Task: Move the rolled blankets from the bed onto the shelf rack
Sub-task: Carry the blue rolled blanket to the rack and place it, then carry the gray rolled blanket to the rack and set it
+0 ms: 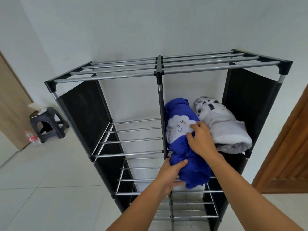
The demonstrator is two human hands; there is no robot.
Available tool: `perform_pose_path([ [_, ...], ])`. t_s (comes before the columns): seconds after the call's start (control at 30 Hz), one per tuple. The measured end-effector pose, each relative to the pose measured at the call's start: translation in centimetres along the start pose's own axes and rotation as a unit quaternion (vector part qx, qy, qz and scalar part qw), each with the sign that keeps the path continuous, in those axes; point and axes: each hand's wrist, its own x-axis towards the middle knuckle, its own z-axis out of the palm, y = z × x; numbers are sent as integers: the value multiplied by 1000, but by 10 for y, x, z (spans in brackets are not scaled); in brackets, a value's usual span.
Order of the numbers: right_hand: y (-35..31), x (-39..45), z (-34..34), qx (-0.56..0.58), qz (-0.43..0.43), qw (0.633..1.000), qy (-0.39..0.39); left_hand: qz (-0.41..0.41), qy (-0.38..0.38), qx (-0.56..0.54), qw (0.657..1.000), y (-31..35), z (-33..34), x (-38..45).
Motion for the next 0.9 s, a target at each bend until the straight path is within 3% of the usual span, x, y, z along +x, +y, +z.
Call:
perform_pose_path([
  [0.13, 13, -52, 1, 106, 24, 994, 31, 10, 23, 26, 999, -22, -6, -17],
  [0.3, 49, -144, 7, 142, 111, 981, 70, -58, 60, 62, 995, -77, -8, -36],
  [0.43, 82, -230, -1, 99, 265, 956, 83, -65, -41, 175, 982, -100, 8, -37],
  [0.57, 91, -350, -23, 77, 425, 884, 180, -37, -201, 275, 939, -125, 60, -55],
  [0.63, 82, -426, -34, 71, 503, 832, 223, -32, -292, 329, 897, -152, 90, -83],
  [0.73, 46, -547, -45, 81, 622, 724, 286, -42, -433, 399, 807, -202, 127, -147],
  [0.8, 12, -625, -46, 100, 676, 641, 351, -46, -518, 437, 734, -236, 142, -204],
  [0.9, -45, -730, -40, 120, 703, 520, 470, -37, -635, 491, 595, -282, 152, -300],
])
